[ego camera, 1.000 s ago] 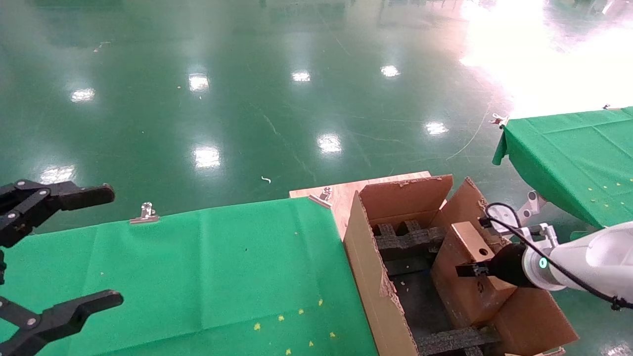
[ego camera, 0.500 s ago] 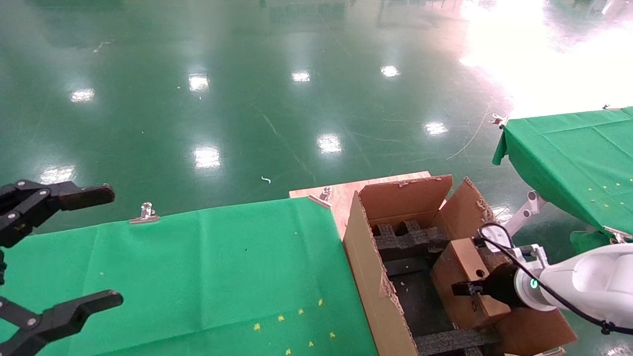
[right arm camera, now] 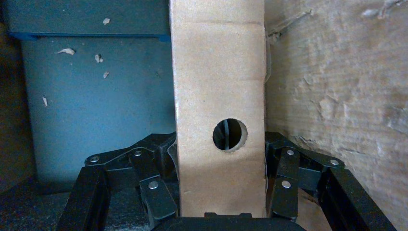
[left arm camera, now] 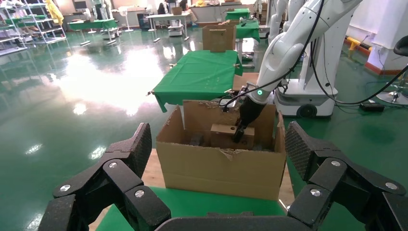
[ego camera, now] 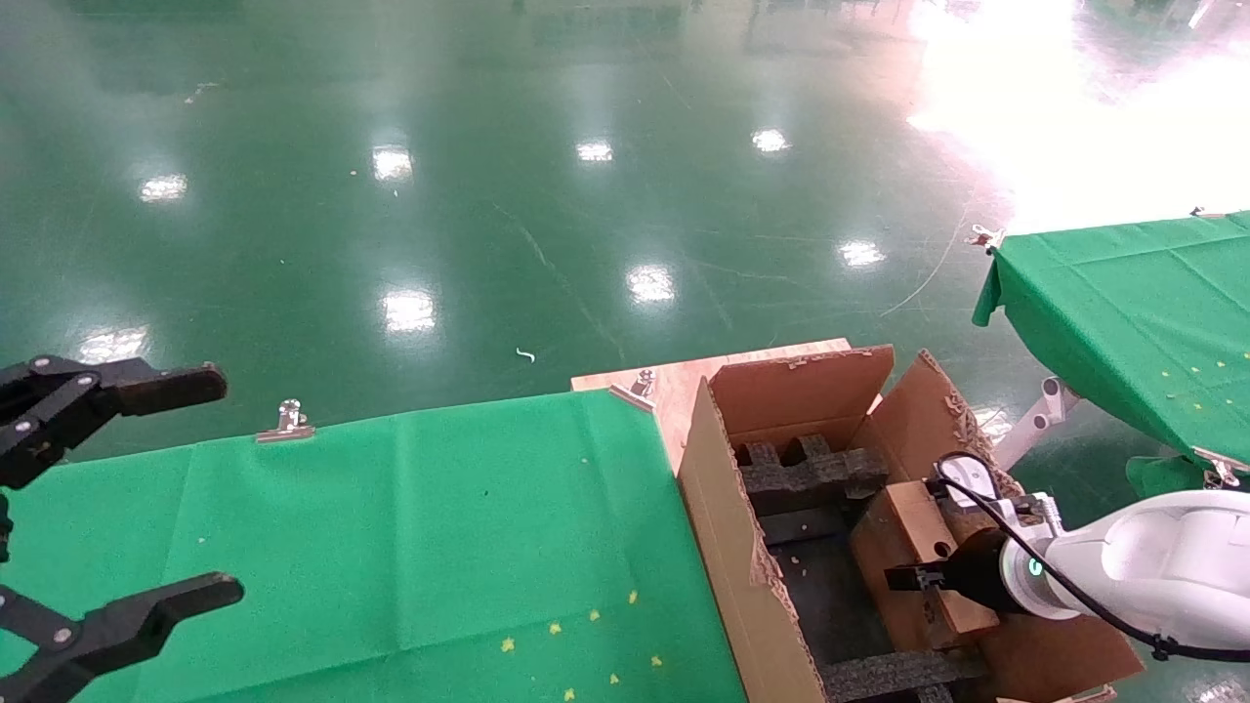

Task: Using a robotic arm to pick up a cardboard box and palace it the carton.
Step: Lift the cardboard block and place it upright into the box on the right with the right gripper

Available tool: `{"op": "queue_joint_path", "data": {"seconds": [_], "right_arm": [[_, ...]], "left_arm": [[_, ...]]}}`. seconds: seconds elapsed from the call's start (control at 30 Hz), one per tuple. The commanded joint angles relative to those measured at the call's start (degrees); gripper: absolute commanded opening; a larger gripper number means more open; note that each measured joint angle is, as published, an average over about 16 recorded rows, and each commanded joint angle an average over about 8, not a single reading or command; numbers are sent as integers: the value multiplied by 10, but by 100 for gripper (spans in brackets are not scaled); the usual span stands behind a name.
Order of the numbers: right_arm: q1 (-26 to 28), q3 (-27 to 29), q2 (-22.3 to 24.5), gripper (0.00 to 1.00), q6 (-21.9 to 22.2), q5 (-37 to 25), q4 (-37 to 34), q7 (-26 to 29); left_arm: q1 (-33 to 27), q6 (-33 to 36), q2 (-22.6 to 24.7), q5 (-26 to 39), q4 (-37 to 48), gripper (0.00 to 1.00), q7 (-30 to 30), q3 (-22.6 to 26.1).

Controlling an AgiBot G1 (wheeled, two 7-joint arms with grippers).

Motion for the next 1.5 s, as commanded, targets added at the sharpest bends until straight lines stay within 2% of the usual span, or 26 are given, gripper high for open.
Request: {"op": "queue_joint_path", "data": {"seconds": [0.03, 0.17, 0.23, 1.03, 1.33, 1.5], "right_arm": [[-2, -1, -4, 35, 5, 7, -6, -5], [-3, -2, -7, 85, 8, 15, -8, -11], [-3, -2, -8, 100, 9, 17, -8, -13], [29, 5, 9, 100, -13, -7, 19, -8], [72, 26, 28, 100, -21, -40, 47, 2], [112, 49, 35, 100, 2, -46, 58, -3]], "left_arm": [[0, 0, 0, 0, 0, 100, 0, 0], [0, 0, 0, 0, 0, 100, 0, 0], [0, 0, 0, 0, 0, 100, 0, 0], [0, 0, 0, 0, 0, 100, 0, 0], [0, 0, 0, 0, 0, 100, 0, 0], [0, 0, 0, 0, 0, 100, 0, 0]]}}
